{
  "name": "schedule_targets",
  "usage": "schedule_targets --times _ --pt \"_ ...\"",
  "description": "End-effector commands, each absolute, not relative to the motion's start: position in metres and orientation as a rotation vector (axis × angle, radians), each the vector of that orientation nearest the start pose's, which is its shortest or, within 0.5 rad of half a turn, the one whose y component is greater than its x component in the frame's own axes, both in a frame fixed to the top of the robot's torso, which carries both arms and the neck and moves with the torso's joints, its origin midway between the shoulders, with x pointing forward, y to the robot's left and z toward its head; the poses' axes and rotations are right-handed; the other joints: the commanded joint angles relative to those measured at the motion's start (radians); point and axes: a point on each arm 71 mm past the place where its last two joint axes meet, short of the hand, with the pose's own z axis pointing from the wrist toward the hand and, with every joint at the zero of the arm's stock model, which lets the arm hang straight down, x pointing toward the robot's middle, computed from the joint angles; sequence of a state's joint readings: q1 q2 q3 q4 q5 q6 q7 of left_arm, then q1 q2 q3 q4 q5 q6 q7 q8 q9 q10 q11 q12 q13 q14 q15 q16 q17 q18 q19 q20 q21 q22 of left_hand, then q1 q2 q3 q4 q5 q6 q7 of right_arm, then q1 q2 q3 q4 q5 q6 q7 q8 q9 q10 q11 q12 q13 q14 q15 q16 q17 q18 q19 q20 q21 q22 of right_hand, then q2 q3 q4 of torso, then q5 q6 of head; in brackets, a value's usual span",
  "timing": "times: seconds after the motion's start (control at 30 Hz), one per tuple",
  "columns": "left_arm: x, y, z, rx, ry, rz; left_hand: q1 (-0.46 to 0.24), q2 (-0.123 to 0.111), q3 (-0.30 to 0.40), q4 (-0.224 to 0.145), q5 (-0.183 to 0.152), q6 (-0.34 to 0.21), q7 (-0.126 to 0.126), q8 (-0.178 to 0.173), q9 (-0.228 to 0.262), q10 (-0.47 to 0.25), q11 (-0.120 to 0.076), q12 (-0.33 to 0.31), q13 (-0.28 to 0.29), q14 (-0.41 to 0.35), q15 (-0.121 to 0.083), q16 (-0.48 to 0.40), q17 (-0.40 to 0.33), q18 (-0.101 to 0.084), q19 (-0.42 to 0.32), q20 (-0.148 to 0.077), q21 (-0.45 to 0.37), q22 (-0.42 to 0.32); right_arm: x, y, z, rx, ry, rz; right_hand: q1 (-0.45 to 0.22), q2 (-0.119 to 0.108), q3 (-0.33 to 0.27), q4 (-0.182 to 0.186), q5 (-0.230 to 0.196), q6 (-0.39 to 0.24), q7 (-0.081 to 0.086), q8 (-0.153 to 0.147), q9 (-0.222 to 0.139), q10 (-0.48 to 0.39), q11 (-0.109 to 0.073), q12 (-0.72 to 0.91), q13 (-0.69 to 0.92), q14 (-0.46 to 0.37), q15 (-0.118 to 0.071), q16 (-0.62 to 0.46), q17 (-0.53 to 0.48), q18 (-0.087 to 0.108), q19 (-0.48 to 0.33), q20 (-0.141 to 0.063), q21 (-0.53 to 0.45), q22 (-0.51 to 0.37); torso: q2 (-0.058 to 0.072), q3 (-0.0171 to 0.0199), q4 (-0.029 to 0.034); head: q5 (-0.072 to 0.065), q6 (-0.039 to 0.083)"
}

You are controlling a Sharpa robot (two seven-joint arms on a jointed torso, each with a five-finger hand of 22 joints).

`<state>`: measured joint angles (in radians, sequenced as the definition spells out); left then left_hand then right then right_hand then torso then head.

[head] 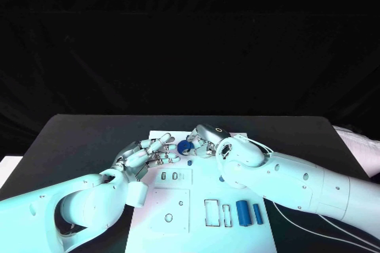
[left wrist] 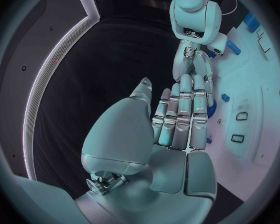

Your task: Assemble the parts on the task board

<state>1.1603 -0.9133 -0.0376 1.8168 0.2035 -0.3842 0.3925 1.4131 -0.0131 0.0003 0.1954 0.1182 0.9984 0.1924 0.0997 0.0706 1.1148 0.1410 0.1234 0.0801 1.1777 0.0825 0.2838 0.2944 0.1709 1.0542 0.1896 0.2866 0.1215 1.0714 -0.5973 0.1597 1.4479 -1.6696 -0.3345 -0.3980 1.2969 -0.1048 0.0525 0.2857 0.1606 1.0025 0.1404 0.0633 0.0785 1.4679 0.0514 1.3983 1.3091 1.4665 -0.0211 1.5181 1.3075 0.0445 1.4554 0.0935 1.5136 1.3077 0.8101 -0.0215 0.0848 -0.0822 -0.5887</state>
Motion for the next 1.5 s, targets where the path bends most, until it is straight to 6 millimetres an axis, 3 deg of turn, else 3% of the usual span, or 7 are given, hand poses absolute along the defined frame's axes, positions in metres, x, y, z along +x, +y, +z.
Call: schedule_targets --times 0.03,0.23,0.43,0.63,0.93,1.07,1.5 --pt "0.423 0.164 -0.175 -1.365 1.482 -1.723 -0.001 0.009 -0.003 -0.002 0.002 -0.004 0.004 -0.003 -0.001 -0.008 -0.001 -0.004 -0.001 -0.005 0.002 0.002 0.001 0.011 0.003 0.004 -0.006 -0.001 0.498 -0.120 -0.172 0.010 1.531 0.603 -0.007 0.009 -0.002 0.001 0.019 0.008 0.000 0.003 0.001 0.036 0.004 0.014 0.143 0.081 0.007 0.002 0.152 -0.010 0.009 0.005 0.000 0.115 0.000 -0.0001 0.0013 -0.003 0.004" --pt "0.425 0.167 -0.176 -1.365 1.475 -1.719 0.000 0.010 -0.003 -0.003 0.002 -0.004 0.004 -0.004 -0.001 -0.009 -0.001 -0.005 -0.001 -0.006 0.002 0.002 0.001 0.011 0.003 0.004 -0.006 -0.001 0.490 -0.149 -0.154 0.097 1.463 0.727 0.015 0.017 0.001 -0.012 0.033 0.000 0.002 0.000 0.000 0.023 0.005 -0.013 0.125 0.077 0.007 -0.008 0.132 -0.004 -0.009 0.005 -0.009 0.091 -0.003 0.0019 -0.0083 -0.004 0.006" --pt "0.429 0.171 -0.177 -1.363 1.464 -1.715 0.001 0.010 -0.003 -0.003 0.002 -0.004 0.004 -0.004 -0.001 -0.009 -0.001 -0.005 -0.002 -0.006 0.002 0.002 0.002 0.011 0.003 0.004 -0.006 -0.001 0.485 -0.203 -0.148 0.119 1.527 0.812 0.088 0.022 0.014 -0.067 0.037 -0.004 0.005 0.001 0.000 0.014 0.007 -0.030 0.116 0.073 0.009 -0.015 0.119 0.001 -0.027 0.006 -0.020 0.068 -0.013 0.0056 -0.0272 0.003 0.006" --pt "0.435 0.178 -0.179 -1.348 1.448 -1.704 0.003 0.010 -0.003 -0.005 0.002 -0.005 0.004 -0.005 -0.001 -0.010 -0.001 -0.006 -0.002 -0.007 0.002 0.002 0.003 0.011 0.003 0.005 -0.007 -0.002 0.489 -0.251 -0.152 0.090 1.560 0.821 0.113 0.016 0.007 -0.094 0.008 0.000 0.005 0.001 0.001 0.013 0.007 -0.032 0.116 0.073 0.009 -0.018 0.116 0.003 -0.034 0.006 -0.025 0.060 -0.018 0.0140 -0.0403 0.007 0.004" --pt "0.438 0.181 -0.181 -1.344 1.442 -1.703 0.004 0.011 -0.003 -0.006 0.002 -0.004 0.004 -0.005 -0.001 -0.010 -0.001 -0.006 -0.002 -0.007 0.002 0.002 0.003 0.011 0.003 0.005 -0.007 -0.002 0.491 -0.290 -0.164 0.097 1.562 0.754 0.131 0.008 -0.002 -0.115 0.024 0.001 0.005 0.002 0.002 0.013 0.006 -0.033 0.116 0.073 0.009 -0.018 0.117 0.003 -0.033 0.006 -0.025 0.061 -0.018 0.0221 -0.0434 0.005 -0.002" --pt "0.439 0.181 -0.181 -1.343 1.442 -1.704 0.005 0.011 -0.003 -0.007 0.002 -0.004 0.004 -0.005 -0.001 -0.010 -0.001 -0.006 -0.002 -0.007 0.002 0.002 0.003 0.011 0.003 0.005 -0.007 -0.002 0.493 -0.295 -0.169 0.092 1.567 0.729 0.135 0.007 -0.002 -0.119 0.026 0.001 0.005 0.001 0.002 0.012 0.006 -0.034 0.115 0.073 0.008 -0.018 0.116 0.003 -0.033 0.006 -0.025 0.061 -0.019 0.0179 -0.0403 -0.002 -0.006" --pt "0.439 0.183 -0.182 -1.345 1.442 -1.700 0.005 0.011 -0.003 -0.007 0.002 -0.004 0.004 -0.005 -0.001 -0.010 -0.001 -0.006 -0.002 -0.007 0.002 0.002 0.003 0.011 0.003 0.005 -0.007 -0.002 0.495 -0.301 -0.186 0.094 1.598 0.696 0.147 0.012 -0.002 -0.130 0.038 0.006 0.004 0.003 0.003 0.014 0.006 -0.031 0.118 0.074 0.008 -0.017 0.121 0.002 -0.032 0.006 -0.025 0.063 -0.018 0.0183 -0.0369 -0.001 -0.018"
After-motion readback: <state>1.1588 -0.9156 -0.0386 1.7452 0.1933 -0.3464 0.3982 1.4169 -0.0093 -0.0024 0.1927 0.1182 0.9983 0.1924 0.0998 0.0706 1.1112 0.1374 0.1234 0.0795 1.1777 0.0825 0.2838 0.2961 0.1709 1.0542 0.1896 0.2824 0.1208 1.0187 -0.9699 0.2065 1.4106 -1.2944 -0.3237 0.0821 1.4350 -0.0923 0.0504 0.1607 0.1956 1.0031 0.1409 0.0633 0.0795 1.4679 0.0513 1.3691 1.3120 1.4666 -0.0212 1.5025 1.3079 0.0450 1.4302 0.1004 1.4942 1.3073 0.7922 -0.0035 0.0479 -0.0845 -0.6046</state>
